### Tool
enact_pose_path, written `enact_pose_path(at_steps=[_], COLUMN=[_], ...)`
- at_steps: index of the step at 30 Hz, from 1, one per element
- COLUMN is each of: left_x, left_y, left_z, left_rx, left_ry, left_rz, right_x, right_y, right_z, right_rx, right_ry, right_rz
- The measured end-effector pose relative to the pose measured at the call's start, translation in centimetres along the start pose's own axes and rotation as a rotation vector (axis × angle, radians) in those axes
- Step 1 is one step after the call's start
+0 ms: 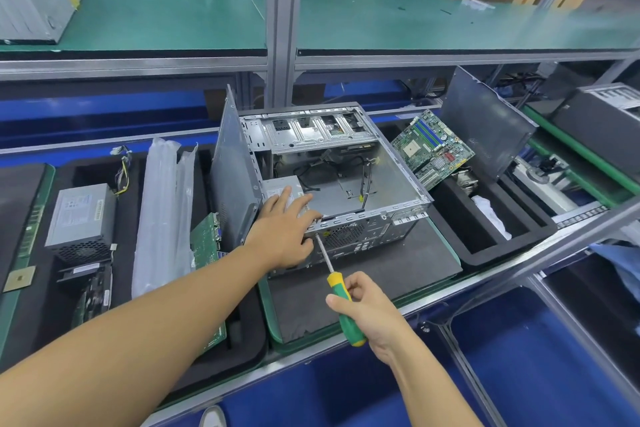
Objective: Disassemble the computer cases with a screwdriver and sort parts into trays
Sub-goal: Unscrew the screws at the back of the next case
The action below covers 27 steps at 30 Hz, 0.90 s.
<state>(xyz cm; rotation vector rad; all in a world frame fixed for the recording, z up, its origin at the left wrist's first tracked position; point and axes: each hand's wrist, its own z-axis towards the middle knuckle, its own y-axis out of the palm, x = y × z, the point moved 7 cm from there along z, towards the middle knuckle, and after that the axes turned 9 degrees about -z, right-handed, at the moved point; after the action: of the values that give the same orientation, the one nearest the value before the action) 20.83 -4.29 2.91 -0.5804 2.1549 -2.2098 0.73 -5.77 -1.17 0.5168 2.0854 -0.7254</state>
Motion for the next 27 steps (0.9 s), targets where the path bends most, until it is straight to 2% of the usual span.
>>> enact_pose_path(at_steps=[4, 8, 9, 13, 14, 16, 19, 21, 24, 27], left_x=[0.3, 3.8, 4.2, 4.4, 5.0, 5.7, 5.5, 5.7, 5.9, 6.2], left_y=[-0.8, -3.1, -2.3, 5.2, 6.5, 7.1, 6.8, 7.3, 7.8, 7.5], left_z=[-0.5, -4.4, -5.5, -7.8, -7.7, -6.8, -6.1, -6.3, -6.5, -6.4], left_rx=[0.036, 0.467, 0.482, 0.18, 0.103, 0.055, 0.09, 0.064, 0.021, -0.015], left_ry=[-0.021, 0.202, 0.152, -0.584, -0.682, -0.699, -0.702, -0.726, -0.722, -0.653], left_rz=[-0.056, -0.235, -0.36, -1.243, -1.459, -1.691, -1.81, -1.911, -2.073, -2.246], right_x=[0.3, 0.1, 0.0, -0.1, -0.1, 0.0, 0.9, 2.0, 3.4, 3.4], right_y=[0.5, 0.7, 0.7, 0.6, 0.8, 1.1, 1.2, 1.5, 2.3, 2.2], right_z=[0.1, -0.2, -0.2, -0.4, -0.5, -0.7, -1.3, -2.3, -3.9, -4.2], right_rx=[-0.097, -0.154, -0.146, -0.1, -0.099, -0.1, -0.105, -0.179, -0.297, -0.201], right_ry=[0.053, 0.055, 0.042, 0.002, 0.0, 0.009, 0.113, 0.23, 0.325, 0.302], right_rz=[0.149, 0.104, 0.088, 0.039, 0.036, 0.115, 0.441, 0.634, 0.69, 0.746])
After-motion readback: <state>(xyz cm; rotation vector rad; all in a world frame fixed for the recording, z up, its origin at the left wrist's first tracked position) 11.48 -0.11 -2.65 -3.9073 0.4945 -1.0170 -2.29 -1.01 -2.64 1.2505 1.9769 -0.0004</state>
